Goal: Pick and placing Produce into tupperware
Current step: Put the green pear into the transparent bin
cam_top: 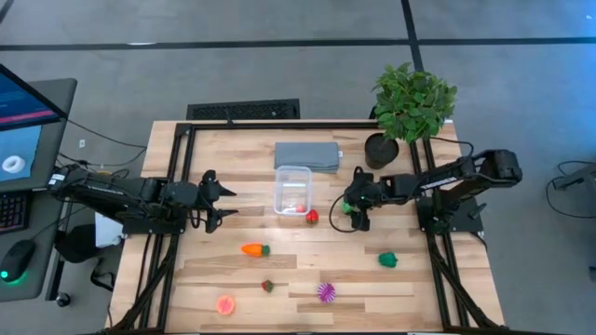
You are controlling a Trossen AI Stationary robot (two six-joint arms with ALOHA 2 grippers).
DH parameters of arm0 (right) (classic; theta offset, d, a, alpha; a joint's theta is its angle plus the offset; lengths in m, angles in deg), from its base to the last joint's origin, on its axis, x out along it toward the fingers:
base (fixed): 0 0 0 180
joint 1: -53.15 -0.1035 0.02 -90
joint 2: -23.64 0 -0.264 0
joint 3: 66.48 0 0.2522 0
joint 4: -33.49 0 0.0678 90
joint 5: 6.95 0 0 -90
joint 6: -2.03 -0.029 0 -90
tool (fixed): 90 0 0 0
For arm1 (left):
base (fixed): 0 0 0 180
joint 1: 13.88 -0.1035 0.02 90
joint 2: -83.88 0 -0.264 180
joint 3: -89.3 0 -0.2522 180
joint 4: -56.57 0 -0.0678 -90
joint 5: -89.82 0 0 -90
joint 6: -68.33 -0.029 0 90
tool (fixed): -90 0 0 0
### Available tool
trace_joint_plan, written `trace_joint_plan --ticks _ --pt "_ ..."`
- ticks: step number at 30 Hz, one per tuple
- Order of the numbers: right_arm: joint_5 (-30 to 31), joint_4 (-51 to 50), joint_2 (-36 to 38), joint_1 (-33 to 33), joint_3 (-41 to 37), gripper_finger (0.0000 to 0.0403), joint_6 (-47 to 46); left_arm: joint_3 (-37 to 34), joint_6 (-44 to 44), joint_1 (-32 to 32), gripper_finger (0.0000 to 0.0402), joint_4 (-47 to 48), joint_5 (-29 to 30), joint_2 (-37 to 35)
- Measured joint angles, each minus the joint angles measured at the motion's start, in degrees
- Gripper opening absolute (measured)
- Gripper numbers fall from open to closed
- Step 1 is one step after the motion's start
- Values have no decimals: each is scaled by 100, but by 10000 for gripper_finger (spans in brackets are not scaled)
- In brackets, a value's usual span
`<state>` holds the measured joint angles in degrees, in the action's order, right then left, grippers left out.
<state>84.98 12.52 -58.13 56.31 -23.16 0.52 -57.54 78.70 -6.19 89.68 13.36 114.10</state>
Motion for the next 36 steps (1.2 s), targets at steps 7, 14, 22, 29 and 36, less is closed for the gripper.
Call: trace_joint_plan --ticks 7,14,22,29,36 --pt "155 38 0 0 0 291 -44 2 0 0 254 0 0 0" --pt "249 40 0 0 0 272 -137 2 0 1 254 0 0 0" --pt "251 258 -2 0 -2 260 -148 4 0 1 254 1 -2 0" --pt "250 340 -2 0 -2 259 -147 4 0 1 254 4 -2 0" --pt "165 786 3 0 -4 263 -18 4 -4 1 254 7 -2 0"
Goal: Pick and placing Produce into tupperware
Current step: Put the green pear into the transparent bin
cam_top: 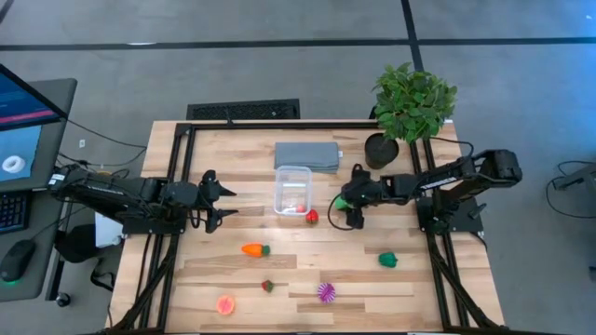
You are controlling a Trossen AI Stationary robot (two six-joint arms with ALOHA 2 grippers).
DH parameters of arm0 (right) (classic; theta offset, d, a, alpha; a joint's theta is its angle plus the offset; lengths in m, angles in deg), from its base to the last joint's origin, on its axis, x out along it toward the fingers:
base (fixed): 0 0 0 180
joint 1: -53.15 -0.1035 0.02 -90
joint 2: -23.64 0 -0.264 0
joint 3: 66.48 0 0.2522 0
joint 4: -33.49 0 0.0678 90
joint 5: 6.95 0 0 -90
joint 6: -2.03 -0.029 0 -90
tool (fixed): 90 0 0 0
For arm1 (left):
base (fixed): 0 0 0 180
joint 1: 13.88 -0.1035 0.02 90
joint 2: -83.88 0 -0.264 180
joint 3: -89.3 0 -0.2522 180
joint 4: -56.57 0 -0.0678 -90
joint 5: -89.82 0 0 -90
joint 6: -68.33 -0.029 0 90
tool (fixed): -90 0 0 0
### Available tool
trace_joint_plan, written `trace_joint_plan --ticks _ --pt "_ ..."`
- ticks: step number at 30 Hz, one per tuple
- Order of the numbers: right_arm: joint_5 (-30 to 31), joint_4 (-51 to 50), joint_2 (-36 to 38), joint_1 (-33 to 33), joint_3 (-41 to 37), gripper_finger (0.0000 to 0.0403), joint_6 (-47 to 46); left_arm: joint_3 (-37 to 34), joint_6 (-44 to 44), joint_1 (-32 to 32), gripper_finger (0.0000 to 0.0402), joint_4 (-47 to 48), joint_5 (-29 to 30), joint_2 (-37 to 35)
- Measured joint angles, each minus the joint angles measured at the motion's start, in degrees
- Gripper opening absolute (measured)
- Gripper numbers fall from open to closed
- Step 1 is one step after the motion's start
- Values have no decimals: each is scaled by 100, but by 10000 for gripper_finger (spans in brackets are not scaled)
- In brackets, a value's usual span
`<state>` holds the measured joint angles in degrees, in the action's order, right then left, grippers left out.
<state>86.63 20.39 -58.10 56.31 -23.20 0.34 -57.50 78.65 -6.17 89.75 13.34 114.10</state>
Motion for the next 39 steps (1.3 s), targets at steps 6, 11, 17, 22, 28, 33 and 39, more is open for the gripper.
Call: trace_joint_plan --ticks 6,11,17,22,28,33,39 --pt "-80 385 1 0 11 264 137 0 0 0 254 13 0 1" --pt "-80 471 4 0 247 264 313 0 0 0 254 15 0 0" --pt "-164 442 4 -4 708 265 686 0 0 0 254 20 2 0" --pt "-229 399 4 -7 1084 265 971 0 0 0 254 63 26 2" --pt "-228 388 6 -4 1388 265 1219 0 0 0 254 63 31 2" --pt "-230 431 6 -4 1606 265 1377 0 -31 -2 254 52 62 2" --pt "-239 458 -3 -2 1835 265 1527 0 -57 0 254 10 85 2"
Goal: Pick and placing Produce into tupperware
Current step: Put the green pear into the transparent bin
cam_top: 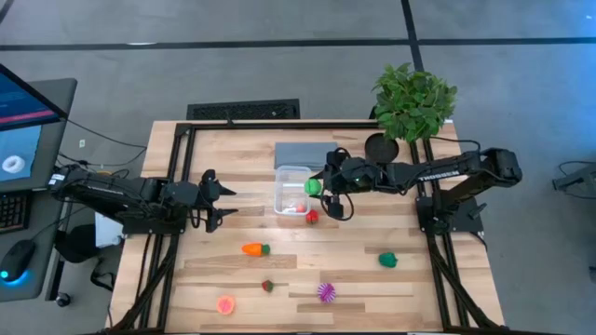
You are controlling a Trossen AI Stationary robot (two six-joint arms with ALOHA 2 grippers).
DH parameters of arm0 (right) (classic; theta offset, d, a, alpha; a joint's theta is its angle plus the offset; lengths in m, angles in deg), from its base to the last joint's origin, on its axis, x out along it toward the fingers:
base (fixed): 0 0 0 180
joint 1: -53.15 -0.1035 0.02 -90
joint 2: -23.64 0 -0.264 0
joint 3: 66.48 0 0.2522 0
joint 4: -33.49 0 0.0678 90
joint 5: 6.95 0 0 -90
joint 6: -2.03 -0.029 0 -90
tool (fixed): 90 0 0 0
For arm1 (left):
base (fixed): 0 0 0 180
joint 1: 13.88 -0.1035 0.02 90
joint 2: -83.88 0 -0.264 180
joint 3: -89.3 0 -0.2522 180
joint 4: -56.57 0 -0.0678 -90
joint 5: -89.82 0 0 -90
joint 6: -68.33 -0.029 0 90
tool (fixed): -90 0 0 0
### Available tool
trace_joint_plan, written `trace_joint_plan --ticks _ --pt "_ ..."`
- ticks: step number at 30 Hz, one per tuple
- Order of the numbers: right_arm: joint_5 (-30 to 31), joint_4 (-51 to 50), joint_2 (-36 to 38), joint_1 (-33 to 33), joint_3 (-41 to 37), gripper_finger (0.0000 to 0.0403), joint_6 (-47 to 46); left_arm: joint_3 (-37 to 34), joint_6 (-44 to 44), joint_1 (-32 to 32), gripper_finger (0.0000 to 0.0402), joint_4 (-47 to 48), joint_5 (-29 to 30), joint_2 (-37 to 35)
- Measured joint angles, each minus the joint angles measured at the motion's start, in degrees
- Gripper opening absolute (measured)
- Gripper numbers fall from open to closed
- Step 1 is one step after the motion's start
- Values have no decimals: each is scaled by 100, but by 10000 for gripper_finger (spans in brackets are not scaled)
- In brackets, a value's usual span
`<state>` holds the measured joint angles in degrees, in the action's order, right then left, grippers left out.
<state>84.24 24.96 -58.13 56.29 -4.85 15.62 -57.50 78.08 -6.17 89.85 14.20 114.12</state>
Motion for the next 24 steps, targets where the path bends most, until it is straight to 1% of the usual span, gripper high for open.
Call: trace_joint_plan --ticks 7,9,11,13,18,24 --pt "-400 281 -27 75 58 265 8 0 -4 -2 254 -135 1 12" --pt "-418 504 -211 82 73 265 7 0 -4 -1 254 -156 0 12" --pt "-429 504 -351 106 66 265 19 0 -2 -2 254 -154 0 13" --pt "-442 595 -608 116 228 265 43 0 -2 -2 254 -157 -2 13" --pt "-461 538 -1281 153 628 265 192 0 4 -1 254 -154 -12 13" --pt "-693 235 -1766 329 1135 265 194 0 3 0 254 -137 -15 13"
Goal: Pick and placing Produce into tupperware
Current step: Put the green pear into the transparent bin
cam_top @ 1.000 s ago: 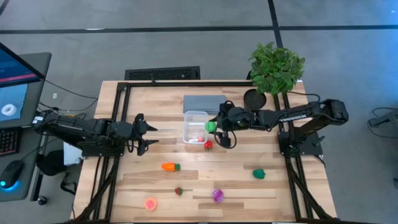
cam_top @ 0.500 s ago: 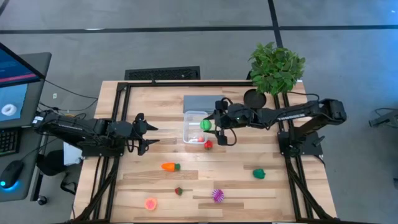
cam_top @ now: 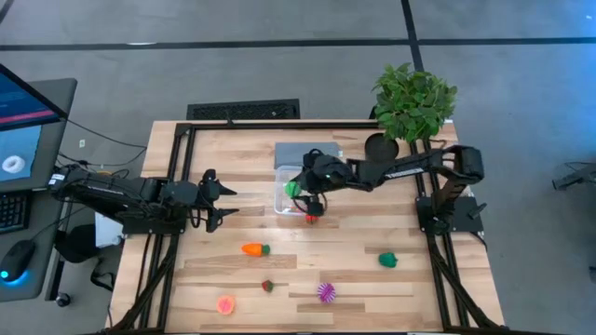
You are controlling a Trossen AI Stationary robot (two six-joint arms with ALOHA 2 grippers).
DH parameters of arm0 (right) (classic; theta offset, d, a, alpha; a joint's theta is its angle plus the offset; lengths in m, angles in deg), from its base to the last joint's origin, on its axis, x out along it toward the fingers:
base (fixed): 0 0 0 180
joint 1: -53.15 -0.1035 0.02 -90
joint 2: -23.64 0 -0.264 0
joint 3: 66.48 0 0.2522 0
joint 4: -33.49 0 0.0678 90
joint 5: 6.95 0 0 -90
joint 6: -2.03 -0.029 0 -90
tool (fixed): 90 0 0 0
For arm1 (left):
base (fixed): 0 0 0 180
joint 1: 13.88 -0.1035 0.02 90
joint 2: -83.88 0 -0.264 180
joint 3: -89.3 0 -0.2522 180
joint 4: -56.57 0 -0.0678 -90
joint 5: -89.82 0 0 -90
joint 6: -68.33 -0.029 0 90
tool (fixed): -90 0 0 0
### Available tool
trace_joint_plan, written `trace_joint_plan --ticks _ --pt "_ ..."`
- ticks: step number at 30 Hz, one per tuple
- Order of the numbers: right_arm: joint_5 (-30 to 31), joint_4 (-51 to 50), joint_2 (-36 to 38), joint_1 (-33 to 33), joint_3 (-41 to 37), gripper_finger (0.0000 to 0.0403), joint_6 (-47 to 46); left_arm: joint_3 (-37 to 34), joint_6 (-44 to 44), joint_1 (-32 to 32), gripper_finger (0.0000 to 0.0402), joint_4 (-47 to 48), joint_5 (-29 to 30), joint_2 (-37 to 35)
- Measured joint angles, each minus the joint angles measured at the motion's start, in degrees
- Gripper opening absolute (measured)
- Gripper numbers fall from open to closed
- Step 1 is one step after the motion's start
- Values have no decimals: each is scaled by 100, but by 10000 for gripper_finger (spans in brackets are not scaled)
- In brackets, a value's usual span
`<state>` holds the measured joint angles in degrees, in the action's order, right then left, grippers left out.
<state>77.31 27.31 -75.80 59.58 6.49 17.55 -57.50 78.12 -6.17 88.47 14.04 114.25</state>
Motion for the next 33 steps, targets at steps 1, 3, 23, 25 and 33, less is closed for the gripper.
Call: trace_joint_plan --ticks 1,3,23,25,33 --pt "-37 -29 -63 28 59 265 0 0 -4 0 254 11 1 0" --pt "-57 -17 -231 60 261 265 3 0 -21 2 254 6 4 0" --pt "-250 -930 -677 126 683 266 103 0 -60 13 254 33 11 0" --pt "-353 -938 -677 121 683 266 103 0 -60 11 254 32 10 0" --pt "-689 -936 -677 121 683 266 101 0 -54 11 254 33 10 0"
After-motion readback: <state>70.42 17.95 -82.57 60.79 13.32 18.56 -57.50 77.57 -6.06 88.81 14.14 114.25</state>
